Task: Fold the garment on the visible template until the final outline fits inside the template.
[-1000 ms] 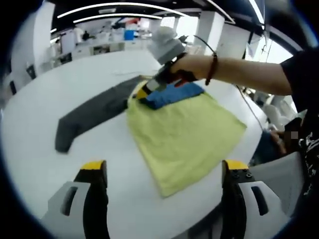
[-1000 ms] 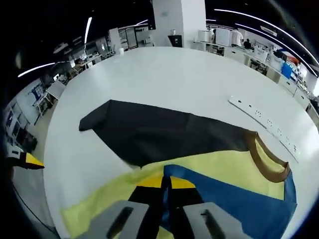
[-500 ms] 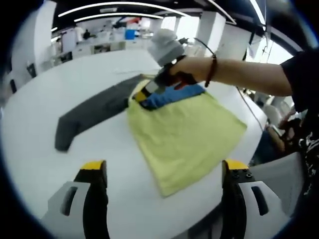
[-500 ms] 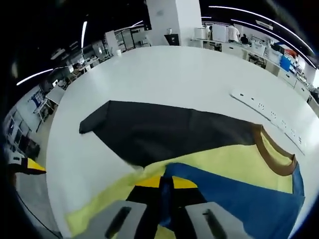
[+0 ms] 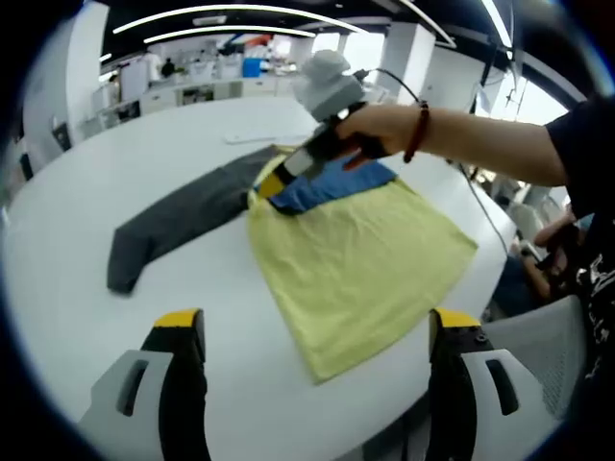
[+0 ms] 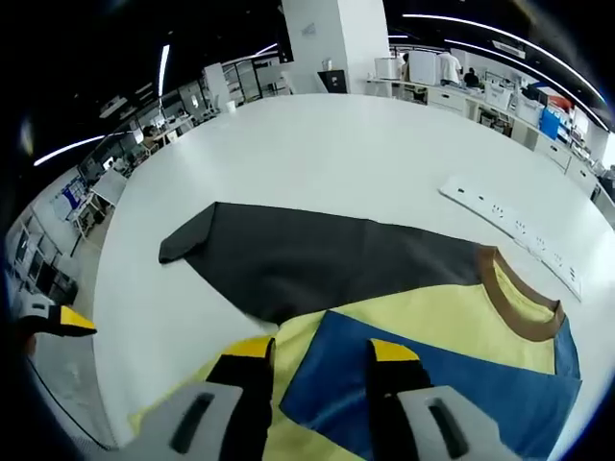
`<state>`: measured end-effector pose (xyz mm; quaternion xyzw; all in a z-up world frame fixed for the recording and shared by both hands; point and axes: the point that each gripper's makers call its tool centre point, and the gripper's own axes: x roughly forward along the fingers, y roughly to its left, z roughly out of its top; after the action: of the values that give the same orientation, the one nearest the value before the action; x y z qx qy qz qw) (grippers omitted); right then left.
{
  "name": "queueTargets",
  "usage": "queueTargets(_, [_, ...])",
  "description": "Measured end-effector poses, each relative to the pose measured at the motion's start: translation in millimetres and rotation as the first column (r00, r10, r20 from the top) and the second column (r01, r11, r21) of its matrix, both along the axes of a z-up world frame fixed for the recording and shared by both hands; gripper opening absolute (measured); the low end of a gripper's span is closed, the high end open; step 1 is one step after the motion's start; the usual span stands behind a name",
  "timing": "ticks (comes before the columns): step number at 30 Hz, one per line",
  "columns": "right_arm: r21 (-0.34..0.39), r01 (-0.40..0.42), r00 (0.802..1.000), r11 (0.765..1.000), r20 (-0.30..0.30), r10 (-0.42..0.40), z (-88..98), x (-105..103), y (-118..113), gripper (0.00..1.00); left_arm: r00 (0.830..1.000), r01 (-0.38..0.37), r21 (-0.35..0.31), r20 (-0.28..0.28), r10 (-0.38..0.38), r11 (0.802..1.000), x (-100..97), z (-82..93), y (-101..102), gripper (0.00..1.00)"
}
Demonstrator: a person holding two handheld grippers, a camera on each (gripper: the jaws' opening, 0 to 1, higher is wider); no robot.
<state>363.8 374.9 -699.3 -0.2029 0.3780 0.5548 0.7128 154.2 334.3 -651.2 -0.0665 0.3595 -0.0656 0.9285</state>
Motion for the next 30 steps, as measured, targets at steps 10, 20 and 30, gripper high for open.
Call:
queueTargets(10, [-0.007, 0.047, 0.999, 0.999, 0.014, -0.047, 8.1, 24, -27, 0.63, 1.0, -0.02, 0.009, 0.007, 0.019, 1.0, 3.2, 2.1, 3, 0.99])
queueTargets(20, [-0.025, 0.139, 0.99, 0.99, 0.01, -0.139, 7.8, 53, -75, 0.69, 1.0, -0.02, 0.007, 0.005, 0.02, 1.0, 3.9, 1.3, 2, 0.99])
queueTargets(30, [-0.065, 0.177, 0.984, 0.982, 0.032, -0.175, 3.7, 72, -120, 0.68, 1.0, -0.011, 0.012, 0.017, 0.011, 1.0, 9.2, 5.5, 0, 0.99])
